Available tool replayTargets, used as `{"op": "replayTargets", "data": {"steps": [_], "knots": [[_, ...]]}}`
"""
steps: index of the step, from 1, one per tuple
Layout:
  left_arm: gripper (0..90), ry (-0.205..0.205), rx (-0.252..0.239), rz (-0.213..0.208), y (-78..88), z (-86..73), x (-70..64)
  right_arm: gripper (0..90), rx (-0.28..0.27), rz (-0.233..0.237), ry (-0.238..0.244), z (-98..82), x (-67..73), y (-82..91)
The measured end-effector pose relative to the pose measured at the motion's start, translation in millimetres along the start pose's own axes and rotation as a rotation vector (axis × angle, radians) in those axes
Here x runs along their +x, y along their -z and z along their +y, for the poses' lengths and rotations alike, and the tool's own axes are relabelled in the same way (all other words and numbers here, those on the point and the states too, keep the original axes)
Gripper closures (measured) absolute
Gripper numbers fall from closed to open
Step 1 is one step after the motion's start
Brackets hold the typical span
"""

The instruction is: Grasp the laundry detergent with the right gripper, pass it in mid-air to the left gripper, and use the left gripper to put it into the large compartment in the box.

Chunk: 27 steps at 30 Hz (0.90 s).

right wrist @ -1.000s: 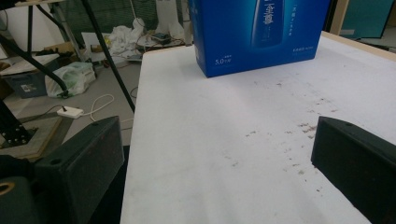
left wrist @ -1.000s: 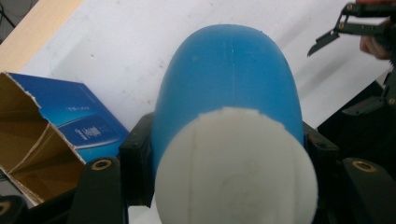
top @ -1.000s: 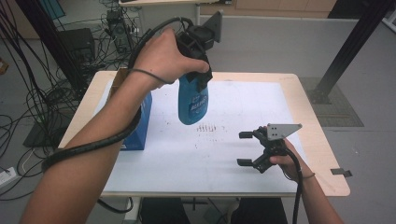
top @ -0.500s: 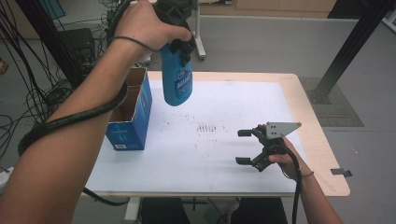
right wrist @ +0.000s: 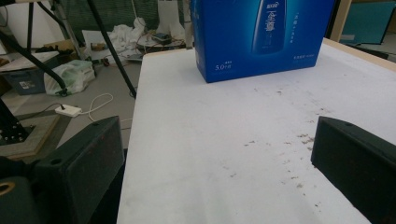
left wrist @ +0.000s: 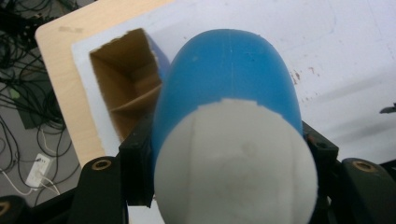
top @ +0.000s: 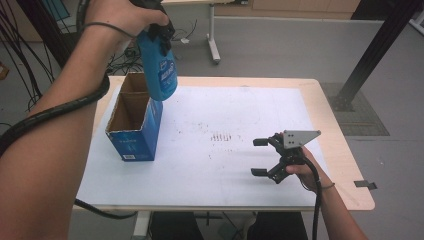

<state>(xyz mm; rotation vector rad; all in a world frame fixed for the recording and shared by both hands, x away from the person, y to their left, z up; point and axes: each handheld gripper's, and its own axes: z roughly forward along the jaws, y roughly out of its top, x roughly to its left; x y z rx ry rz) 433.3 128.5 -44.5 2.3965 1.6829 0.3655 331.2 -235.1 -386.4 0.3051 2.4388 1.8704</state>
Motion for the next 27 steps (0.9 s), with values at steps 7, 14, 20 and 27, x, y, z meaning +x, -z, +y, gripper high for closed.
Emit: {"op": "replayTargets", "data": {"steps": [7,14,20,27], "knots": [[37.5,0.094,0.002,0.033,-0.4,-7.2,31.3,2.5,0.002,0.000,0.002,0.3,0.2,0.6],[37.5,0.165,0.018,0.037,-10.7,-13.9,55.1,2.5,0.005,0.000,0.003,0.4,0.6,-0.4],[37.5,0.204,0.043,0.038,-21.9,-18.2,67.8,2.5,0.008,0.001,0.001,0.1,0.7,-1.9],[37.5,0.221,0.068,0.046,-33.9,-22.5,74.9,2.4,0.008,-0.002,0.001,0.3,0.6,-1.8]]}}
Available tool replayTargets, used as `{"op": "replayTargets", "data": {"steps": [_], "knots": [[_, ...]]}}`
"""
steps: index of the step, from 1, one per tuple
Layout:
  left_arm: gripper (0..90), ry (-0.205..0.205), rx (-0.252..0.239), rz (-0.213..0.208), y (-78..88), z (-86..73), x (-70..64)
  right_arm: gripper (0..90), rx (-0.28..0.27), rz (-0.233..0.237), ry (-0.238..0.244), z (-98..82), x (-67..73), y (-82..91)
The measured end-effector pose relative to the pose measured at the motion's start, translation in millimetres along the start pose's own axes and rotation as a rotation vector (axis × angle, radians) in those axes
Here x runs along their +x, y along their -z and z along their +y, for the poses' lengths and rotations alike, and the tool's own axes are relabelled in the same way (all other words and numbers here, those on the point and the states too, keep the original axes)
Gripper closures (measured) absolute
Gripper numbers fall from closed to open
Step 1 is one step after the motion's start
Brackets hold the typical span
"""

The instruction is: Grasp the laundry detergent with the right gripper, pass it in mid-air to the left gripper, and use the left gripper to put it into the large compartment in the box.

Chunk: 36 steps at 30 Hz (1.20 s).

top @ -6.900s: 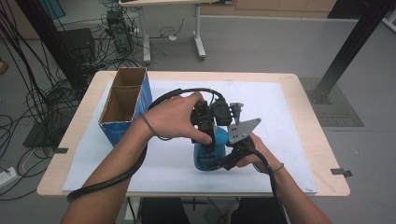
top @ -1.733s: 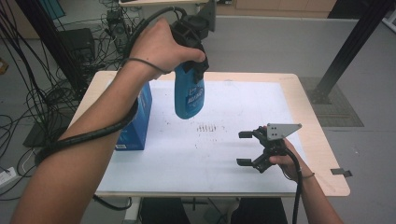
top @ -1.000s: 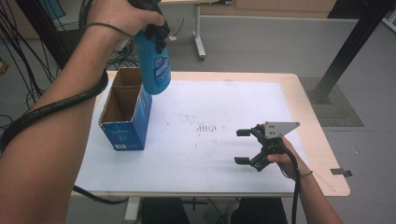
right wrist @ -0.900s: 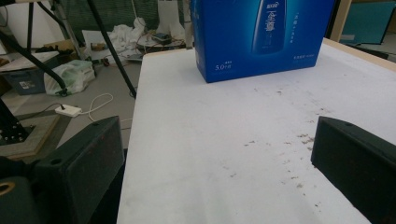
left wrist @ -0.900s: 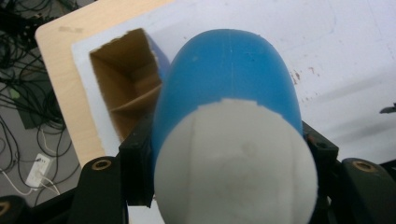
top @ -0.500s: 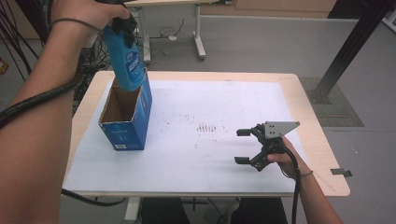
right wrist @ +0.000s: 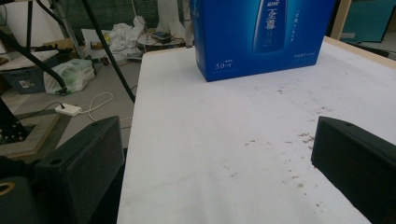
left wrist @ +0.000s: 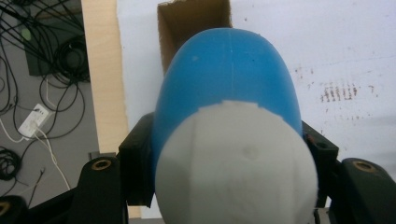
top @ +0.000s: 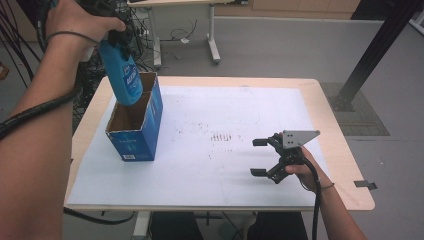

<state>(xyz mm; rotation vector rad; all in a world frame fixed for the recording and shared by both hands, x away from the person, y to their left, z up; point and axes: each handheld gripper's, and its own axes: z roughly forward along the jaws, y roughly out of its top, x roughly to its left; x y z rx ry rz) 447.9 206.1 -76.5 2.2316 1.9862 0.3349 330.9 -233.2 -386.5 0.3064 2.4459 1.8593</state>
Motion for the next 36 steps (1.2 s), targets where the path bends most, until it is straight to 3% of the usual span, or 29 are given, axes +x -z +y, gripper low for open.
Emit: {"op": "replayTargets", "data": {"steps": [10,26,36], "knots": [[37.5,0.013,0.042,-0.004,-22.0,-0.3,4.1,2.4,-0.001,0.000,-0.002,0.1,1.1,-0.6],[37.5,0.032,0.144,-0.014,-75.3,-3.8,9.1,2.4,-0.008,-0.008,-0.007,-1.5,1.3,0.3],[37.5,0.036,0.192,-0.017,-98.9,-7.8,8.5,2.4,-0.011,-0.008,-0.011,-3.2,1.3,0.6]]}}
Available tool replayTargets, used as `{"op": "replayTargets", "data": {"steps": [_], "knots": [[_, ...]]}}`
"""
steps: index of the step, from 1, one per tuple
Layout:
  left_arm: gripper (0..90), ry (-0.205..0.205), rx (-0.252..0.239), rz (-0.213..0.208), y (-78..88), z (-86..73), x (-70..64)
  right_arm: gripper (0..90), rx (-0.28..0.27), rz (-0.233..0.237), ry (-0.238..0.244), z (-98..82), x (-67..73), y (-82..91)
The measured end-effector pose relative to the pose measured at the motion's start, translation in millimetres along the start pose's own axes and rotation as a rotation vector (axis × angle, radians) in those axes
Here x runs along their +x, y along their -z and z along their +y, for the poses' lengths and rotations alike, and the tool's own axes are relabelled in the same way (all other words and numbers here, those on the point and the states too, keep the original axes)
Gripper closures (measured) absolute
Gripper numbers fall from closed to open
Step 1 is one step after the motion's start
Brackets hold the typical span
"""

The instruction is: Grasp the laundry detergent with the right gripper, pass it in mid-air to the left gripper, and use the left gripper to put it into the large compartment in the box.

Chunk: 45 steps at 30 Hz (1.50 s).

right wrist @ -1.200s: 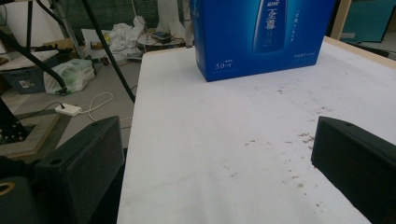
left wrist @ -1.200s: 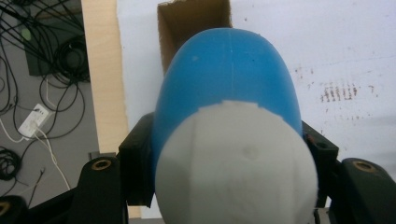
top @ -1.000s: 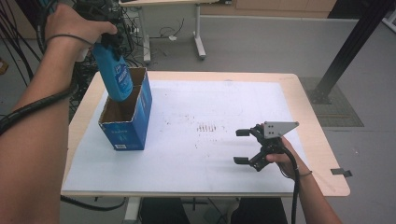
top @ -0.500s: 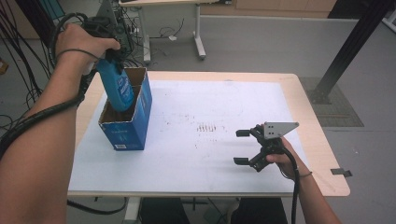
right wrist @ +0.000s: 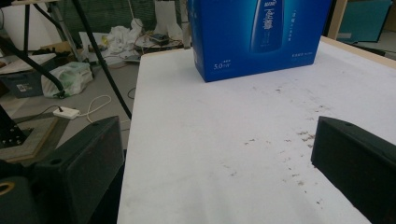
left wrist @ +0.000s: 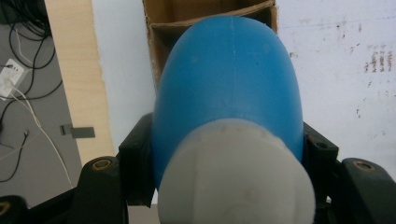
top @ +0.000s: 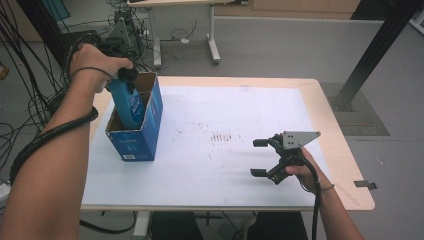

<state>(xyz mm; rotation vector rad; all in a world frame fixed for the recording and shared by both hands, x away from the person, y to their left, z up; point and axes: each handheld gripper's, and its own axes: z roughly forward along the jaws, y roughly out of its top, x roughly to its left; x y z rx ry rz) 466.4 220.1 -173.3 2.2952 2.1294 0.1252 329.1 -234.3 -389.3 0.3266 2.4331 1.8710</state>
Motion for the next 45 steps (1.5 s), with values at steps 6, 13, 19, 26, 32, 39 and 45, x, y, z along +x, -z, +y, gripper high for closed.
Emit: {"op": "replayTargets", "data": {"steps": [6,13,19,26,32,39,45], "knots": [[37.5,0.000,0.025,-0.002,-12.5,0.2,0.0,2.4,-0.002,0.001,-0.002,-0.5,0.1,0.1],[37.5,0.001,0.048,-0.007,-29.3,-0.7,-0.5,2.4,-0.002,0.000,-0.003,-1.8,-0.3,-0.5],[37.5,0.003,0.061,-0.014,-41.6,-1.4,-1.9,2.4,0.000,-0.002,-0.006,-2.8,-0.1,0.3],[37.5,-0.001,0.078,-0.015,-55.8,-1.8,-5.0,2.4,0.000,0.000,-0.005,-3.0,0.2,0.6],[37.5,-0.002,0.095,-0.014,-66.4,-2.2,-3.3,2.4,0.003,0.000,-0.009,-3.8,0.4,0.9],[37.5,0.002,0.104,-0.013,-78.9,-4.6,-1.7,2.4,0.003,0.000,-0.011,-4.6,0.2,0.0],[37.5,0.001,0.114,-0.018,-86.8,-5.4,-1.1,2.4,0.007,0.008,-0.011,-4.8,0.9,-2.2]]}}
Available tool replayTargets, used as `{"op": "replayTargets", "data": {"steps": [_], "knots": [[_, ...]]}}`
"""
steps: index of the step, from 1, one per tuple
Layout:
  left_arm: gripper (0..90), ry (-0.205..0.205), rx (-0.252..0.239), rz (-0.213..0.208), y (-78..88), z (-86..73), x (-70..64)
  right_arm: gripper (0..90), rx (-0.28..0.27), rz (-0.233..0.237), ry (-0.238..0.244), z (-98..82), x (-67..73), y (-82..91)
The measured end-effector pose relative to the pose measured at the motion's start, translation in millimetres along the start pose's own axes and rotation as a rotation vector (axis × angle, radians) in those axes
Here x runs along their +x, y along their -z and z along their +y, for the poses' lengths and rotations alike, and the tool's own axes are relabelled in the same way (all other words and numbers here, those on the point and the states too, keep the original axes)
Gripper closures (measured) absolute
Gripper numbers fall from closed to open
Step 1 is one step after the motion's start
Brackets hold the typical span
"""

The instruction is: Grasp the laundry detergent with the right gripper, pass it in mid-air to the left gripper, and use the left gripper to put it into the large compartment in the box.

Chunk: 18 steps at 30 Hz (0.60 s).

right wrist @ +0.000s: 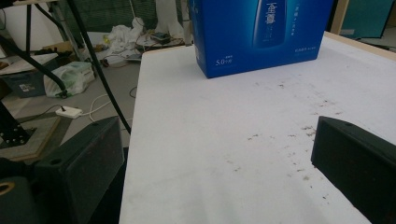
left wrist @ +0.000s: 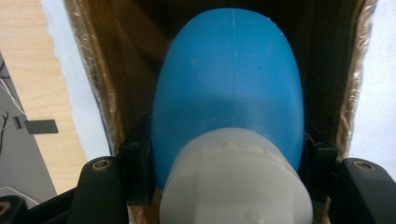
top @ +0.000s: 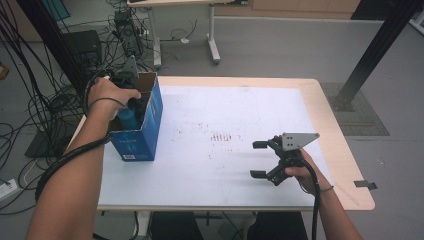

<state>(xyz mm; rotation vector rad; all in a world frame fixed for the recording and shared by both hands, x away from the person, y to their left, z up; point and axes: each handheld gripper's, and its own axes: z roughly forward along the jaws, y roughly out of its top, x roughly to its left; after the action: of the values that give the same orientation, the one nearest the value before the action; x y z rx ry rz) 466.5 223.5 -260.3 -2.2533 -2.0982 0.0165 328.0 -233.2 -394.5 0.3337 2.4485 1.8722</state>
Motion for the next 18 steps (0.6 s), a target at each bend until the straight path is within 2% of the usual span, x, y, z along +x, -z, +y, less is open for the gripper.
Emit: {"op": "replayTargets", "data": {"steps": [6,18], "knots": [[37.5,-0.001,0.008,0.002,-8.1,0.0,0.8,2.4,0.002,-0.002,-0.004,-0.8,0.0,0.0],[37.5,-0.003,0.005,0.005,-8.9,0.2,-0.4,2.4,0.003,-0.002,-0.005,-1.5,1.0,-1.9]]}}
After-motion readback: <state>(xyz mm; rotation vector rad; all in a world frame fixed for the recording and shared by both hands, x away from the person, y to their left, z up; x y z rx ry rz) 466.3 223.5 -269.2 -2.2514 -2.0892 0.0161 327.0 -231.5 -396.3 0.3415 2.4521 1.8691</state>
